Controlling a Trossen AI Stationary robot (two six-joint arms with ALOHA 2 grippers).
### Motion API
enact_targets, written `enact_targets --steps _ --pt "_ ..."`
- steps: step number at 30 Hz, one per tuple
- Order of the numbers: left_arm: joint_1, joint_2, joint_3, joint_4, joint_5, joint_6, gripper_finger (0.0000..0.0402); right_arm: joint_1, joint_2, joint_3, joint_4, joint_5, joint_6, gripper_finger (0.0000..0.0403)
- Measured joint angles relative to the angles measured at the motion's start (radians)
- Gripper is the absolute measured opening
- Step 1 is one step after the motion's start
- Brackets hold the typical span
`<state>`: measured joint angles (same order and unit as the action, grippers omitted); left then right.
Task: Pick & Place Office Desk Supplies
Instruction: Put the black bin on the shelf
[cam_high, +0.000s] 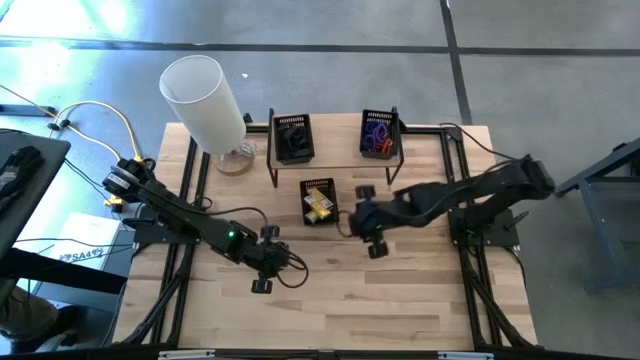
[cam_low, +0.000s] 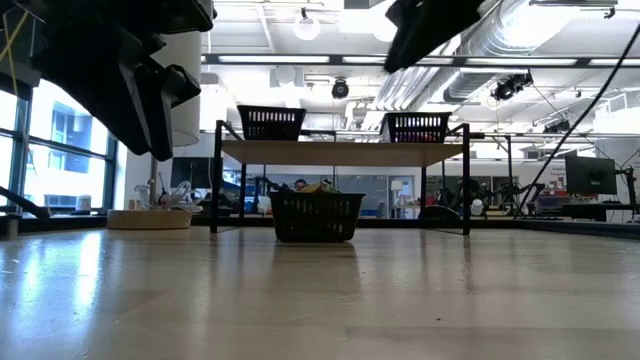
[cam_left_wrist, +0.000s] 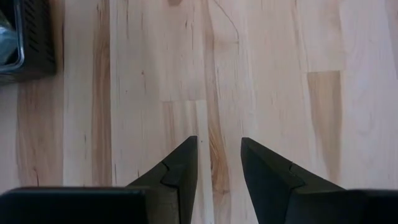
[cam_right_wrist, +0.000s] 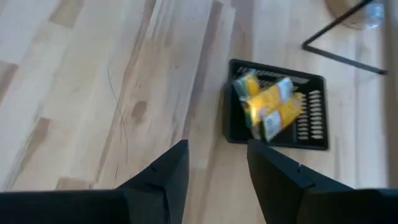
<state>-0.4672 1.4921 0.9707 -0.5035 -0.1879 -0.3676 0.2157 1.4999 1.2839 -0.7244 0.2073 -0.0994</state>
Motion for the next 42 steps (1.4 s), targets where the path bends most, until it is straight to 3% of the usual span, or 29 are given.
enact_targets --steps 11,19,42 --pt "-0.007 0.000 0.000 -0.076 0.123 -0.039 0.0117 -0.021 0.244 0.000 0.209 0.002 -0.002 0.0140" --pt "-0.024 0.000 0.000 -0.137 0.128 -0.074 0.0117 -0.071 0.350 0.000 0.253 0.003 0.000 0.0140" --pt "-0.119 0.000 0.000 -0.151 0.128 0.007 0.0117 -0.138 0.373 0.000 0.180 -0.025 0.073 0.0140"
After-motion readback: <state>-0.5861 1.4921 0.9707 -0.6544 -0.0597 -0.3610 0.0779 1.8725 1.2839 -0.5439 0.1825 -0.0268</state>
